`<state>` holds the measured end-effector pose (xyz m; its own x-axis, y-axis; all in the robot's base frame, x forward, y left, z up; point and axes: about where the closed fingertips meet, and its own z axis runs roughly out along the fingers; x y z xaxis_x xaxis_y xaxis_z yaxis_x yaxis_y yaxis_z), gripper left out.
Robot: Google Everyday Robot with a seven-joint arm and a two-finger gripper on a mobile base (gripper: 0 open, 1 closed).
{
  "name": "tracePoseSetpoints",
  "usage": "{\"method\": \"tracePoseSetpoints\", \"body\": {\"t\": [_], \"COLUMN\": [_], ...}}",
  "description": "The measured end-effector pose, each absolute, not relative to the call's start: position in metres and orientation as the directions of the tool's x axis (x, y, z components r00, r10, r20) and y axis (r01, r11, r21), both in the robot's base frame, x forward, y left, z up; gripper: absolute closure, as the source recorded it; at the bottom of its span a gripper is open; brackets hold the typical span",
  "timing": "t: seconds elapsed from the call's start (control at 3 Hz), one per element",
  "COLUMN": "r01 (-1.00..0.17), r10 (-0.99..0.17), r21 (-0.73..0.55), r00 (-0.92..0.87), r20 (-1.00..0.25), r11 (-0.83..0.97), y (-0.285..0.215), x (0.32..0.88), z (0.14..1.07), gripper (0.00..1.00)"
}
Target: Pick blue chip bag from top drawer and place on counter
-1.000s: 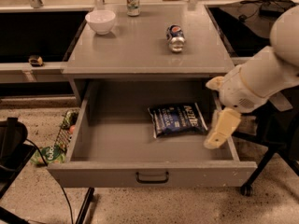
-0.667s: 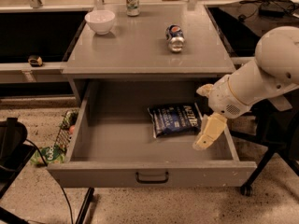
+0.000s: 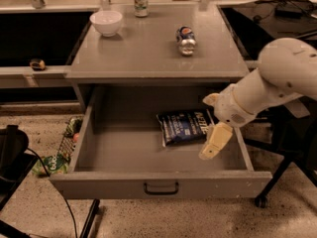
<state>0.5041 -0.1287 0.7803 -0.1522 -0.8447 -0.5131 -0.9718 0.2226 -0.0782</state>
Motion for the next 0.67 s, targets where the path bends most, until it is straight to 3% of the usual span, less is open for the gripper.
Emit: {"method": "tracePoseSetpoints", "body": {"t": [0.67], "r01": [-0.975], "r10": [-0.825], "r21": [-0.126], "r00": [-0.085], "r20": [-0.558], "r11": [0.186], "y": [-0.116], "x": [0.549], "z": [0.719], "gripper": [0.0]}}
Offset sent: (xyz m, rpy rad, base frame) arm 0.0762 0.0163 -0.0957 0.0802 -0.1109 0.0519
